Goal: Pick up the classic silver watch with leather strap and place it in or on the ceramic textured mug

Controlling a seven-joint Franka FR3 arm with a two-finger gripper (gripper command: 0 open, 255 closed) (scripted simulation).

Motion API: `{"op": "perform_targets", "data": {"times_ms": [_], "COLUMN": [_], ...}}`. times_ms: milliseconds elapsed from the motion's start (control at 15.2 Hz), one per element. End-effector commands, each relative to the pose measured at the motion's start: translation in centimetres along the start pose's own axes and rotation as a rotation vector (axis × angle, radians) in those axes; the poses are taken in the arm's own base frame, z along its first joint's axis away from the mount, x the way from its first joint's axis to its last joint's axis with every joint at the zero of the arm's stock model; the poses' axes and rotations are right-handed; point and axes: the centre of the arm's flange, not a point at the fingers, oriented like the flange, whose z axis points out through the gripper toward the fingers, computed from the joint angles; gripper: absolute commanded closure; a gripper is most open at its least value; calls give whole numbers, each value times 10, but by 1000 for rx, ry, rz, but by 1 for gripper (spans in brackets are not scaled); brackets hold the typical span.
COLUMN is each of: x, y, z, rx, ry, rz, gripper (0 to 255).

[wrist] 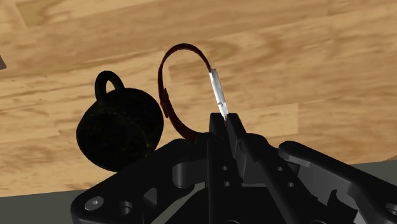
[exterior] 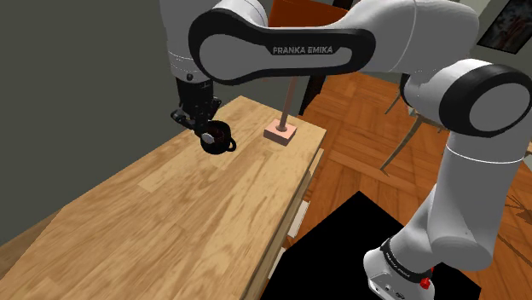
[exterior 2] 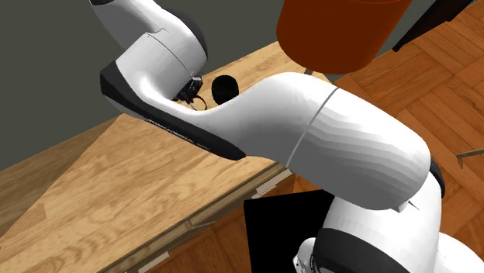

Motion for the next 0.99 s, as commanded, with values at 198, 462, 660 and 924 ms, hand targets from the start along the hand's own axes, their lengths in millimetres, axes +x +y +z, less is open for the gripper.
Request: {"op": "perform_targets", "data": {"times_ms": [198,462,660,924], "x": [41,75,101,102], "y": [47,87,117,118], "z": [0,2,3,19], "rx": [0,0,0,0], "ry": [0,0,0,0], "rz": [-1,-1,-1,-1], "gripper": [255,255,255,255]}}
